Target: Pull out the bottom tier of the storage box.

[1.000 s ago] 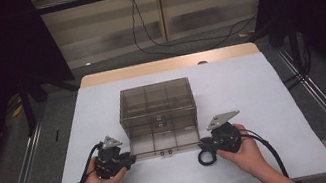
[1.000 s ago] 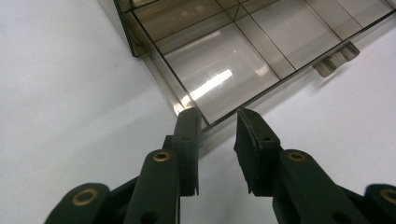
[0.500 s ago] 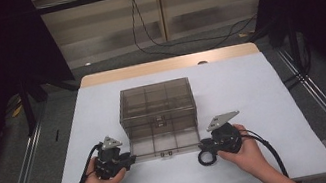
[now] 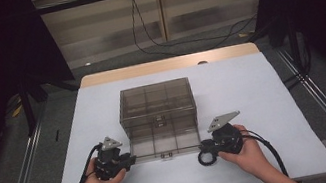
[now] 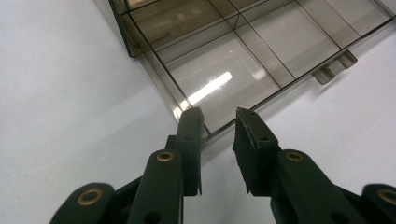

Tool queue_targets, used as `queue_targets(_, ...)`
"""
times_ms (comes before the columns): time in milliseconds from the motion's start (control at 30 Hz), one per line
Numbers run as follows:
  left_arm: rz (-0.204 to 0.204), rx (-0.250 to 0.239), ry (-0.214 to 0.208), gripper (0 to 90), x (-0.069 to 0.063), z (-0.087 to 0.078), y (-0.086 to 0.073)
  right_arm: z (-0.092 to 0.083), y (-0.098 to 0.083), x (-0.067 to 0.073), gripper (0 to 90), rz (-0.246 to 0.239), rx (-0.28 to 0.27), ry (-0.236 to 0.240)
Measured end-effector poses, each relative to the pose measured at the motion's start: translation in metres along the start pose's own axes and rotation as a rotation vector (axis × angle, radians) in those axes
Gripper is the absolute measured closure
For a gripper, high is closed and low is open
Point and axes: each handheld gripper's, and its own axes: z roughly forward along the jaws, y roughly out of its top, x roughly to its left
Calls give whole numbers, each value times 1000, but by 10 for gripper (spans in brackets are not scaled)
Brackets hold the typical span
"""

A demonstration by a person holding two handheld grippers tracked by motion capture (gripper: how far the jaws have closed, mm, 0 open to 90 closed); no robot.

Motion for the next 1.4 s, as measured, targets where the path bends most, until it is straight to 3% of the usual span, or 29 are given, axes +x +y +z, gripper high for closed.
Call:
queue_targets(400, -14, 6, -3, 726, 0, 0, -1, 0, 0, 0, 755, -7, 0, 3)
queue_targets(533, -13, -1, -17, 678, 1, -1, 0, -1, 1, -1, 738, 9, -1, 19)
queue_targets(767, -22, -11, 0, 574, 1, -2, 0, -4, 0, -3, 716, -1, 28, 12)
queue_targets(1400, -45, -39, -3, 450, 4, -2, 1, -3, 0, -2, 703, -44, 101, 17)
